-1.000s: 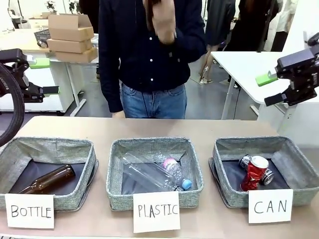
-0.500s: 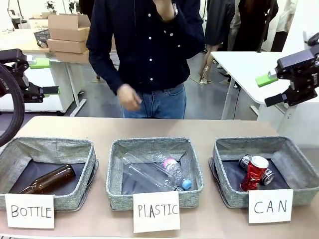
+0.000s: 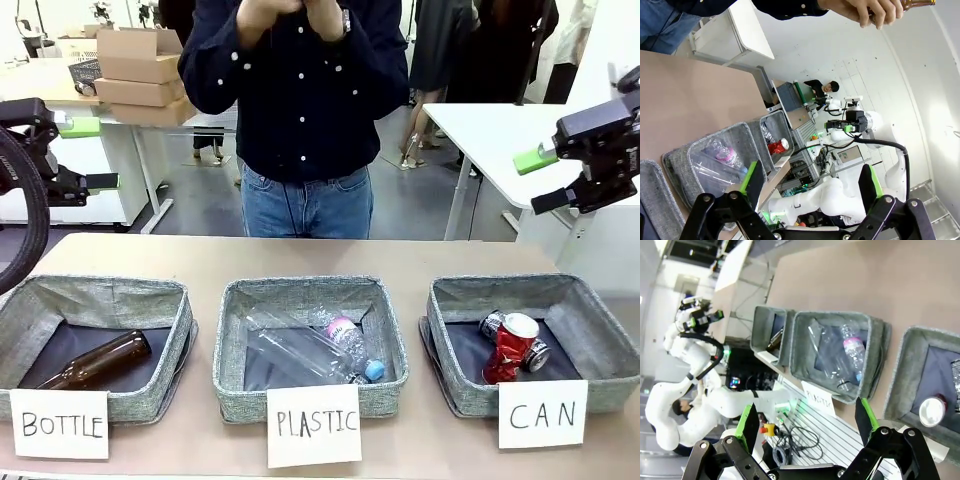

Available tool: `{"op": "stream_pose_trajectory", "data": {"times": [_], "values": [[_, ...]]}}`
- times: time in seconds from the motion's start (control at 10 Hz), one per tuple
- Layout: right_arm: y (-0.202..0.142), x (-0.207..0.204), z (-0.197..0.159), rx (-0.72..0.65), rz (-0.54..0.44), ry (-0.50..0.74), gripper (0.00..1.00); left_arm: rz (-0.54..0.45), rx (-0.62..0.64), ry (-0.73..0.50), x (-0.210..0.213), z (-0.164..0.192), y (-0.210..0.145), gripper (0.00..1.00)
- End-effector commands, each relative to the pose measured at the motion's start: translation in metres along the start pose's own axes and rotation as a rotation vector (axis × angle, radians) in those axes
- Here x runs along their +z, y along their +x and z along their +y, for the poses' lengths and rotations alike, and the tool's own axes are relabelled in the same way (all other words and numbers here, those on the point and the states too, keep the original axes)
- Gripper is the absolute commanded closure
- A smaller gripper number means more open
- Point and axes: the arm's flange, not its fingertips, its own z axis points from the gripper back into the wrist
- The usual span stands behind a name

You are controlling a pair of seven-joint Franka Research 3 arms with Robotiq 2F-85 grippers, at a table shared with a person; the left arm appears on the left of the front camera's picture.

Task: Sort the can waste into the basket.
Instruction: Pick up the can waste from the table and place it in the right Fabric basket.

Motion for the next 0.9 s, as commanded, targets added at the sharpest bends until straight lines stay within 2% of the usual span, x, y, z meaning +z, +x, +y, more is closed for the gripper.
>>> {"op": "stream_pose_trajectory", "data": {"times": [0.0, 0.8], "values": [[0.0017, 0.0032, 0.0018, 0.017, 0.006, -0.003, 0.0, -0.01, -0.017, -0.023, 0.0006, -0.0007, -0.0043, 0.0], [0.0017, 0.0032, 0.0018, 0.017, 0.006, -0.003, 0.0, -0.01, -0.017, -0.023, 0.0006, -0.0007, -0.0043, 0.0]]}}
